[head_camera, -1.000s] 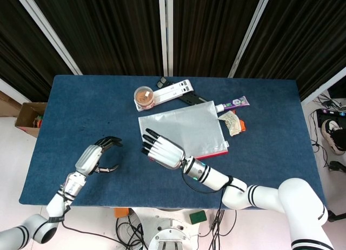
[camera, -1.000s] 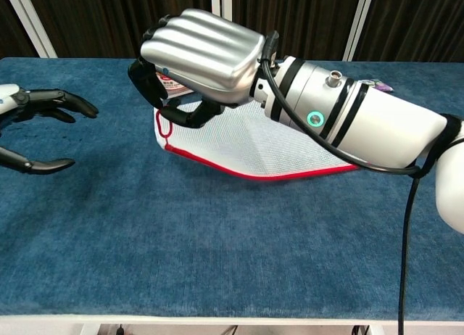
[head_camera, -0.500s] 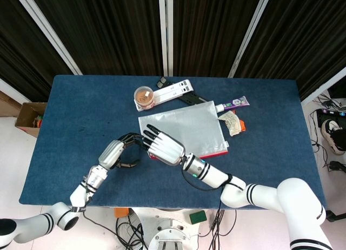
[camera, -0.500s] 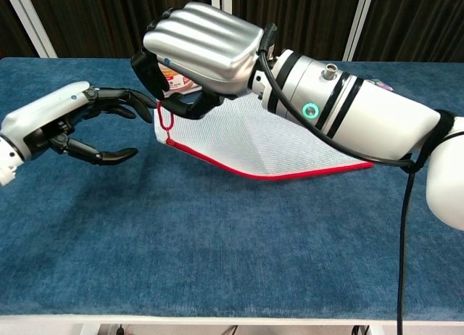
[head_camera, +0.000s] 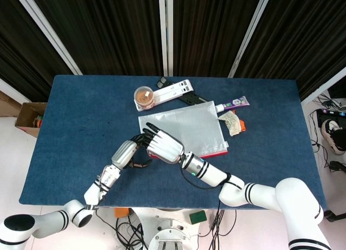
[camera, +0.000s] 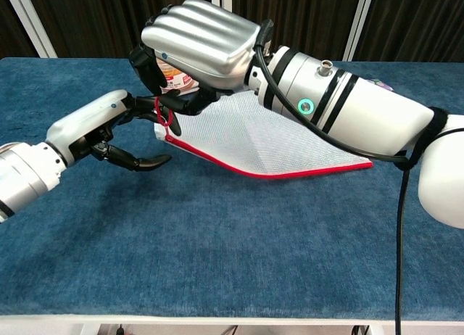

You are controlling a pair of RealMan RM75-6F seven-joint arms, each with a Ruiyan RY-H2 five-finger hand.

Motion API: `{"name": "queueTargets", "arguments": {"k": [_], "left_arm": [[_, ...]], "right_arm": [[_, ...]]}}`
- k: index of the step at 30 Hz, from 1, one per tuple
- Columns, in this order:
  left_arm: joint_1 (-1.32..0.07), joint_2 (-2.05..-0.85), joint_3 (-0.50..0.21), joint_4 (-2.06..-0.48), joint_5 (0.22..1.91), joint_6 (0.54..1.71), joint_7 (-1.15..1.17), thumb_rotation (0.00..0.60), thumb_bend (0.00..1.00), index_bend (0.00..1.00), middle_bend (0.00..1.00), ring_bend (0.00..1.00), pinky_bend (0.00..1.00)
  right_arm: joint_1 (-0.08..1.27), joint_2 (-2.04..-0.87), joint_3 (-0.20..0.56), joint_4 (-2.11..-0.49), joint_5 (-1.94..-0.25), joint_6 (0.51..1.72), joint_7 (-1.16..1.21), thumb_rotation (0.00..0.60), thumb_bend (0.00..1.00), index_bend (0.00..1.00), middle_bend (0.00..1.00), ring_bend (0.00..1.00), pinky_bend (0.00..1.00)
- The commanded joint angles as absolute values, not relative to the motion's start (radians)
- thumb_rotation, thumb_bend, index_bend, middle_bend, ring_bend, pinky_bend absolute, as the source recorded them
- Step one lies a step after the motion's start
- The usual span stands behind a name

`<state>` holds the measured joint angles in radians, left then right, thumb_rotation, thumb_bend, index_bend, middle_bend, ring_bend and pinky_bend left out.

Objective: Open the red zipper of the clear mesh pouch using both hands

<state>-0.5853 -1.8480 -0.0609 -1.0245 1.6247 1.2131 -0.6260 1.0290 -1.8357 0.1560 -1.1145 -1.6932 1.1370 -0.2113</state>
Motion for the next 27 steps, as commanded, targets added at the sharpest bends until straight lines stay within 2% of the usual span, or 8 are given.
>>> {"name": "queueTargets", "arguments": {"k": [1, 7, 12, 19, 27], "left_arm": [[-0.590, -1.855, -0.061, -1.018, 1.619, 1.211, -0.625, 0.600, 0.29, 0.47, 0.19, 0.13, 0.18], [-0.601, -1.871, -0.064, -1.010, 1.609, 1.209, -0.651, 0.600, 0.32, 0.55, 0.21, 0.13, 0.18], [-0.611, -1.888, -0.076, -0.998, 1.595, 1.212, -0.686, 0.600, 0.38, 0.65, 0.28, 0.16, 0.18], [-0.611, -1.841, -0.091, -1.037, 1.563, 1.199, -0.788, 0.600, 0.43, 0.65, 0.29, 0.16, 0.18], [-0.606, -1.778, -0.104, -1.081, 1.537, 1.190, -0.914, 0.600, 0.54, 0.65, 0.29, 0.16, 0.18]], "right_arm": [[1.028, -1.835, 0.155, -1.115, -1.693, 1.139, -0.210, 0.600, 0.68, 0.80, 0.53, 0.26, 0.26], [1.024, -1.833, 0.152, -1.116, -1.691, 1.146, -0.207, 0.600, 0.68, 0.80, 0.53, 0.26, 0.26], [1.017, -1.830, 0.148, -1.118, -1.690, 1.154, -0.209, 0.600, 0.68, 0.81, 0.53, 0.26, 0.26], [0.973, -1.820, 0.129, -1.138, -1.693, 1.199, -0.239, 0.600, 0.69, 0.81, 0.55, 0.27, 0.26], [0.940, -1.828, 0.133, -1.135, -1.673, 1.217, -0.294, 0.600, 0.69, 0.82, 0.56, 0.27, 0.25]]}}
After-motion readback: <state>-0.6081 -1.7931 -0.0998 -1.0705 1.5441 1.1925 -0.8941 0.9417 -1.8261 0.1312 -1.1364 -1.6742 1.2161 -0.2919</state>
